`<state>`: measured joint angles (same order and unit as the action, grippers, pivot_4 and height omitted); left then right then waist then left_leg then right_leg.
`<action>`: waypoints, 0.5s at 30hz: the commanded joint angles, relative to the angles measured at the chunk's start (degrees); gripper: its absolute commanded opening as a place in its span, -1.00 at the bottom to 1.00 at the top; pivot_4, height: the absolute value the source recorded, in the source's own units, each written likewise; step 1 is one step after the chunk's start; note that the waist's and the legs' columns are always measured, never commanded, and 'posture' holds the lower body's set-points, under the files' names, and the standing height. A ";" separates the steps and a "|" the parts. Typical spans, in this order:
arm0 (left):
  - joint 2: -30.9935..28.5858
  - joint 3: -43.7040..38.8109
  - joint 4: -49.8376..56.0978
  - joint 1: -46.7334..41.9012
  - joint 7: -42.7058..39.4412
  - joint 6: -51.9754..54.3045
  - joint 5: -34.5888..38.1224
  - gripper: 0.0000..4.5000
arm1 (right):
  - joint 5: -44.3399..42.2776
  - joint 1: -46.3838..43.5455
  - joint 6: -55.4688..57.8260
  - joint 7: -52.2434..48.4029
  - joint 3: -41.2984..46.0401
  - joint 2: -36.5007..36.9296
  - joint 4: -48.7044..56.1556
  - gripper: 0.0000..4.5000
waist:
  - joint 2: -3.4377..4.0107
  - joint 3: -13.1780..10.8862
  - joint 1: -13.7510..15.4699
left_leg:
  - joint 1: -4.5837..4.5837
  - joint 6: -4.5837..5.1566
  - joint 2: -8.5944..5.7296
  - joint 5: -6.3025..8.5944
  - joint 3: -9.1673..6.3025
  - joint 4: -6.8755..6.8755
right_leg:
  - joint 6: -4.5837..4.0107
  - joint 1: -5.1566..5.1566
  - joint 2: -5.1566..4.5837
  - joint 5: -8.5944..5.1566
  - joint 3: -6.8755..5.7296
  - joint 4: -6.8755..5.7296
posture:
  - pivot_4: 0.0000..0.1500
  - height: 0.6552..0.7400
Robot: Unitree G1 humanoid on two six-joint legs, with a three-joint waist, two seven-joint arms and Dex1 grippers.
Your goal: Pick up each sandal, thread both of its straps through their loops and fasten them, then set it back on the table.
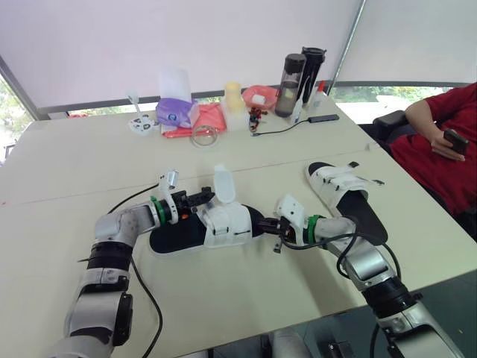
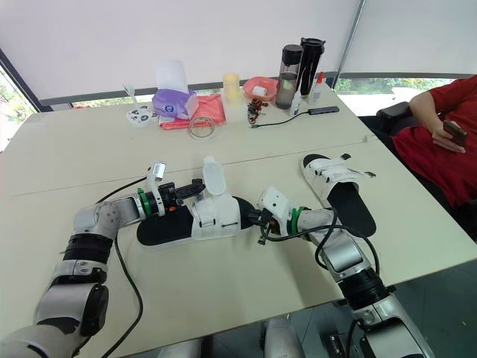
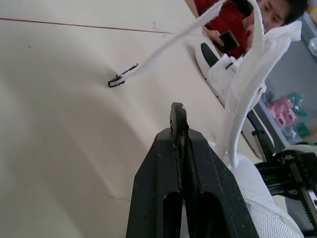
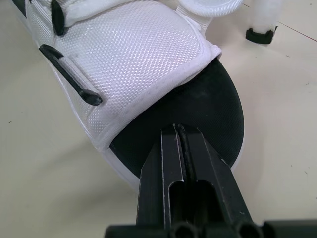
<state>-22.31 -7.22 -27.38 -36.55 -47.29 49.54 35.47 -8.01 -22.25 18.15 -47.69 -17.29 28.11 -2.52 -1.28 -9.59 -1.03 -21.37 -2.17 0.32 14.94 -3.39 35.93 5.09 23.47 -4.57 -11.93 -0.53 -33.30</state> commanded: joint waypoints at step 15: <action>-2.23 -1.58 -4.52 -1.30 1.52 -1.88 -2.80 0.97 | 4.52 2.67 2.47 1.66 -2.33 0.77 -6.84 -1.00 | 0.07 0.04 0.03 | 0.00 0.00 0.00 0.00 -0.01 0.01 | 0.00 0.01 0.01 0.00 -0.02 0.00 | 1.00 1.00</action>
<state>-22.46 -7.83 -29.90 -37.98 -46.65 48.80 35.11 -7.96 -22.31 18.15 -47.13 -17.46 28.05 -2.65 -1.21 -9.55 -1.00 -21.37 -2.17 0.32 14.94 -3.40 35.94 5.09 23.48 -4.56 -11.93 -0.55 -33.30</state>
